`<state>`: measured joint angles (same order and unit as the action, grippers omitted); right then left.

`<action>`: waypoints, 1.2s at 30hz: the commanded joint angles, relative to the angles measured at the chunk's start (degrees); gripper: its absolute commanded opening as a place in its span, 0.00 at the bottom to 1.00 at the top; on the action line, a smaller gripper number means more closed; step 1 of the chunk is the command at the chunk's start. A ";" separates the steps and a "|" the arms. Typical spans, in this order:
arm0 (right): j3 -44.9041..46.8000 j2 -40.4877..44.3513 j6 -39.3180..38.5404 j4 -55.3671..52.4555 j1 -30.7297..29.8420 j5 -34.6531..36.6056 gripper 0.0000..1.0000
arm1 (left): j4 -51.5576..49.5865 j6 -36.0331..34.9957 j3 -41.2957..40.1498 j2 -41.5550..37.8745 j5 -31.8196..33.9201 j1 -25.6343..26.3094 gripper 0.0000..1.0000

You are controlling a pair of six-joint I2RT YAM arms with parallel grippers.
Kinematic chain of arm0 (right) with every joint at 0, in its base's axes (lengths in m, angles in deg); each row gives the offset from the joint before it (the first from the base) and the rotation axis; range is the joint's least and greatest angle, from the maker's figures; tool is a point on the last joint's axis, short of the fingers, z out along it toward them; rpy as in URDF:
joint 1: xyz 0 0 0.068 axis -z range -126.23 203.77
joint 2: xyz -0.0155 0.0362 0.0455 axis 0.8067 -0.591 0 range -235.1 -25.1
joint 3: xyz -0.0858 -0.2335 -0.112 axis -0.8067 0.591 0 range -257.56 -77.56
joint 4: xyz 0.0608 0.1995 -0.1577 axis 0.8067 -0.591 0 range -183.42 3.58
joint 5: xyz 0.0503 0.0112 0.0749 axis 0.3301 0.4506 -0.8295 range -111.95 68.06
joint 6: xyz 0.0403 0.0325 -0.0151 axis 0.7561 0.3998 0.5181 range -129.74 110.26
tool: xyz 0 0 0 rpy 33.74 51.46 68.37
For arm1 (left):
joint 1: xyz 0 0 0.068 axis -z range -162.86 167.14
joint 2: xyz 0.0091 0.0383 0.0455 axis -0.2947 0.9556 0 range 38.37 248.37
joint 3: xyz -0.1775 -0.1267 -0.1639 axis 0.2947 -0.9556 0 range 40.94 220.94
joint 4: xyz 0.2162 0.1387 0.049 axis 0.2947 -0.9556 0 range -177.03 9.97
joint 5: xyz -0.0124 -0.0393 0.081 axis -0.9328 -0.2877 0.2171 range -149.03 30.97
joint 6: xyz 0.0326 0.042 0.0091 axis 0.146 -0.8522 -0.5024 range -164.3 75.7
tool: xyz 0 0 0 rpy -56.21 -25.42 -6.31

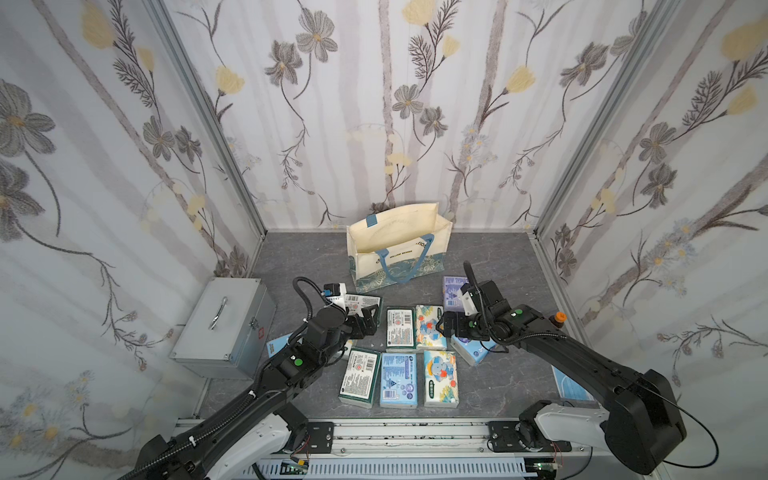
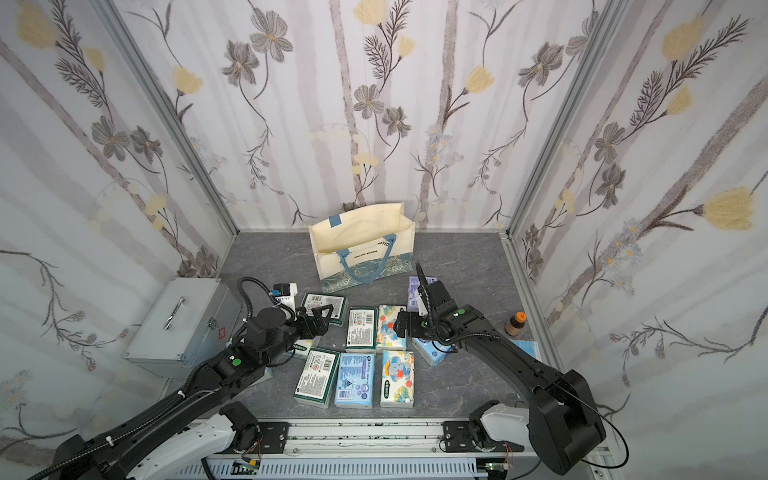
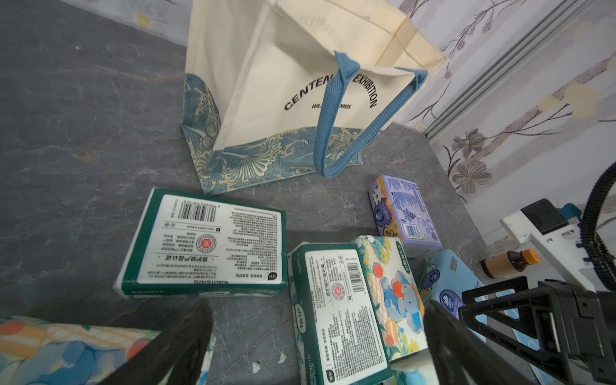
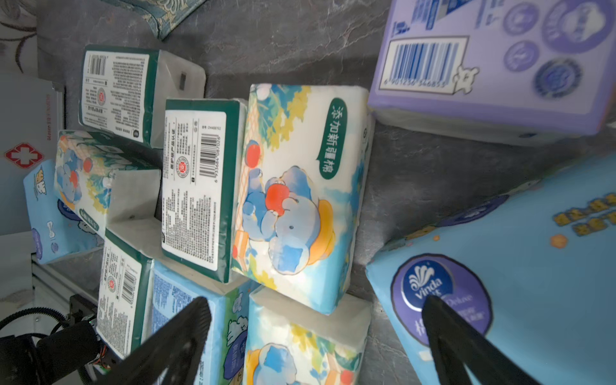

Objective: Put tissues into the canvas bag
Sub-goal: Pick up the pack of facial tissues from the center of the board.

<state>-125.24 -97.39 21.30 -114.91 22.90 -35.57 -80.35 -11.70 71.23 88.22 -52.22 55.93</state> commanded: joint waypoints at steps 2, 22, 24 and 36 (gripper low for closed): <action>-0.36 -1.84 1.50 2.54 -0.84 -6.27 0.98 | -4.89 9.75 1.78 4.83 -8.34 -0.03 1.00; 19.64 22.46 11.96 0.43 -8.50 -6.32 0.96 | -7.51 10.59 19.50 30.15 -12.61 24.58 0.73; 21.49 25.78 12.23 0.27 -8.50 -6.55 0.95 | -6.12 11.12 20.61 33.58 -12.94 25.49 0.64; 30.58 35.21 15.37 3.58 -6.20 -10.51 0.82 | -4.98 14.05 22.55 45.80 -15.88 27.16 0.33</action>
<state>-95.80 -63.14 34.88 -113.16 16.37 -44.49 -85.29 0.62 94.33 133.07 -68.30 83.10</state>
